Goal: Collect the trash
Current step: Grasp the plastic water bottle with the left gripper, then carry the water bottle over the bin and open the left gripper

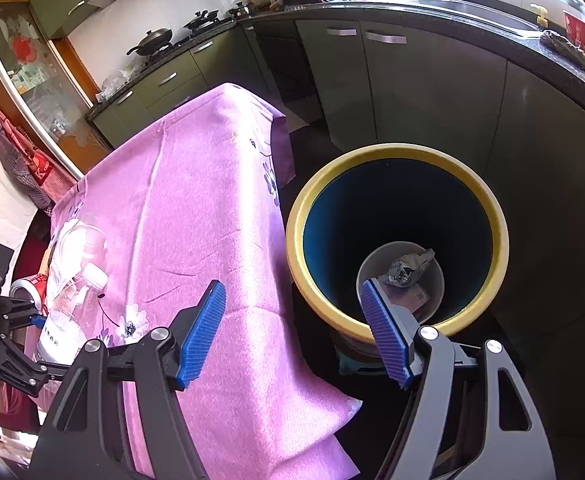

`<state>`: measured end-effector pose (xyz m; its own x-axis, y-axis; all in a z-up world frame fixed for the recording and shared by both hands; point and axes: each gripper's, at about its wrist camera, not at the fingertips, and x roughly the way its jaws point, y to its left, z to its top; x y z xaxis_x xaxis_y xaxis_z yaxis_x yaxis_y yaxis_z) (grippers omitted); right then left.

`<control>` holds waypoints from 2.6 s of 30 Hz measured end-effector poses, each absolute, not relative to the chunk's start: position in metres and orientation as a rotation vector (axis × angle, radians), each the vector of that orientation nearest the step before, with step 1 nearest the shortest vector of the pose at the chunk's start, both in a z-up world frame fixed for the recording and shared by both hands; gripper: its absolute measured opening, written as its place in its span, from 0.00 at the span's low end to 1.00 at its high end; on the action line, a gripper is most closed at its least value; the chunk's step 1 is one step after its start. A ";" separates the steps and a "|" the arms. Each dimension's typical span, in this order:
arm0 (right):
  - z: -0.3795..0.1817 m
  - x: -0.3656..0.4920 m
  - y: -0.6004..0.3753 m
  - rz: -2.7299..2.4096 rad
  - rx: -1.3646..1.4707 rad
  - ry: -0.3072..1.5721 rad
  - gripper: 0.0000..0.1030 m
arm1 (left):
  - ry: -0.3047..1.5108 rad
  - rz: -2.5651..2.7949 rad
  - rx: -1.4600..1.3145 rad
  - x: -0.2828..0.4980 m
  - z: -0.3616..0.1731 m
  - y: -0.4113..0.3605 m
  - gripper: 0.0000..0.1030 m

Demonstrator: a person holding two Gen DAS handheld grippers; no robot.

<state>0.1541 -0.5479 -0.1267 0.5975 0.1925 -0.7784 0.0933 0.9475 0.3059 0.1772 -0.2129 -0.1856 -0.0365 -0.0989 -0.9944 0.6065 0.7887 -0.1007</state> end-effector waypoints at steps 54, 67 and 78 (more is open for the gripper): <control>-0.134 0.133 -0.567 0.069 0.410 0.913 0.68 | 1.277 -0.717 0.544 0.149 -0.100 -0.277 0.60; -0.121 0.117 -0.580 0.029 0.418 0.860 0.68 | 1.209 -0.791 0.541 0.151 -0.070 -0.312 0.60; -0.105 0.067 -0.626 -0.080 0.460 0.790 0.68 | 1.130 -0.955 0.625 0.187 -0.084 -0.469 0.60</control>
<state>0.0672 -0.6256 -0.1054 0.7066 0.1001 -0.7005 0.2384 0.8984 0.3689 0.1870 -0.4691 -0.0837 0.1218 -0.3108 -0.9426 0.8776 0.4774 -0.0439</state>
